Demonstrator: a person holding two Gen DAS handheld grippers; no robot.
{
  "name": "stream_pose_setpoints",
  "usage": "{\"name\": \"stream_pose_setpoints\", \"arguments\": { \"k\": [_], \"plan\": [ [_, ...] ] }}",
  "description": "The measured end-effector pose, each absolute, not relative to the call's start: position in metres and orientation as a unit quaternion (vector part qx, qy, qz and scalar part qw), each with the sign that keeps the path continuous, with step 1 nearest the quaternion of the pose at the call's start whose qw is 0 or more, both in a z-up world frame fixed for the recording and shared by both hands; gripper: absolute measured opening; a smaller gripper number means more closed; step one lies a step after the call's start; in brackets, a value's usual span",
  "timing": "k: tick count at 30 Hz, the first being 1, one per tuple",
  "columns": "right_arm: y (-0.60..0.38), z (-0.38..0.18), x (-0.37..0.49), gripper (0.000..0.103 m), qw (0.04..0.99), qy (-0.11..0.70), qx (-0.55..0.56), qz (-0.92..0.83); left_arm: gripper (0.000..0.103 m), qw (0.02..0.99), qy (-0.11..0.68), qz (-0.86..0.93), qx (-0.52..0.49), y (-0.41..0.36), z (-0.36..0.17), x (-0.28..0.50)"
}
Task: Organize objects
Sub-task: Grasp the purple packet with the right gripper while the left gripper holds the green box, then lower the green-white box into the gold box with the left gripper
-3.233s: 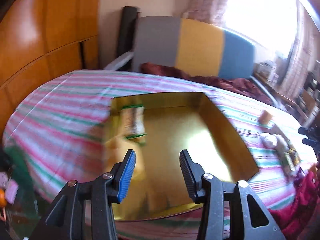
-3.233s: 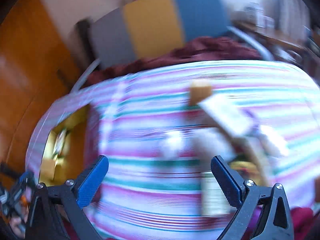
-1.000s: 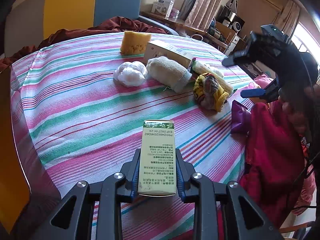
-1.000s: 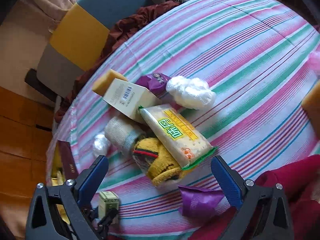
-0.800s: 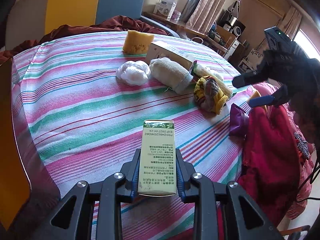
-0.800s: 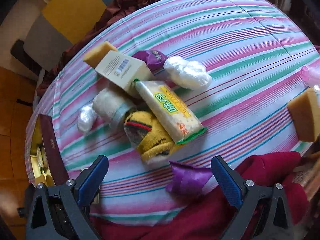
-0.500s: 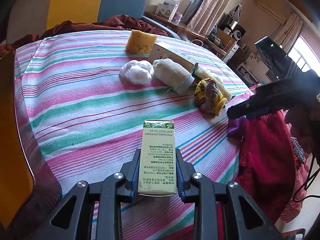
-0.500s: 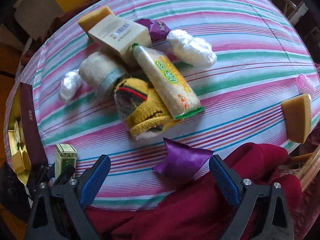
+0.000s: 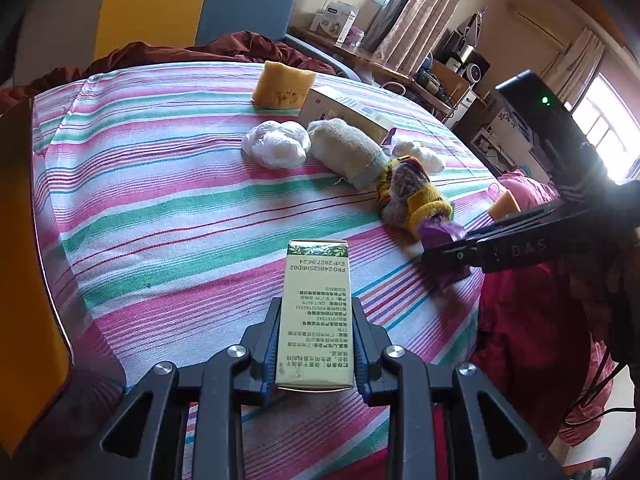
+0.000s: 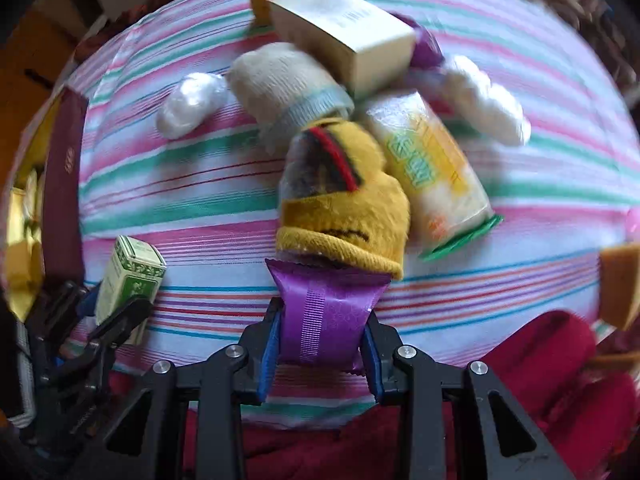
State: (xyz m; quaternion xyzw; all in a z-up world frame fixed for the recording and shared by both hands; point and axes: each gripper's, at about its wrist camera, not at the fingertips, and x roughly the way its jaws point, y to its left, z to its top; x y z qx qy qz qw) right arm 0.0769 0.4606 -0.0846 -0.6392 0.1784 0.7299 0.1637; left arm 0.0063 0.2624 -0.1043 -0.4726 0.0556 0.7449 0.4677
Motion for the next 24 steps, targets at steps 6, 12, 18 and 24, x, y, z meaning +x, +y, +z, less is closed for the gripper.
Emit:
{"name": "stream_pose_setpoints", "arguments": {
  "k": [6, 12, 18, 24],
  "plan": [
    [0.456, -0.083, 0.078, 0.036, 0.160, 0.155, -0.638, 0.737, 0.030, 0.467, 0.068, 0.752, -0.461, 0.263, -0.105, 0.010],
    [0.441, -0.088, 0.058, 0.036, 0.160, 0.131, -0.655, 0.727, 0.029, 0.468, 0.067, 0.772, -0.424, 0.248, -0.076, 0.016],
    [0.442, -0.083, 0.059, 0.036, 0.155, 0.133, -0.650, 0.732, 0.030, 0.392, 0.006, 0.828, -0.400, 0.166, -0.022, -0.022],
    [0.444, -0.079, 0.061, 0.036, 0.149, 0.138, -0.645, 0.737, 0.030, 0.262, -0.082, 0.833, -0.481, 0.060, -0.040, -0.080]
  ]
}}
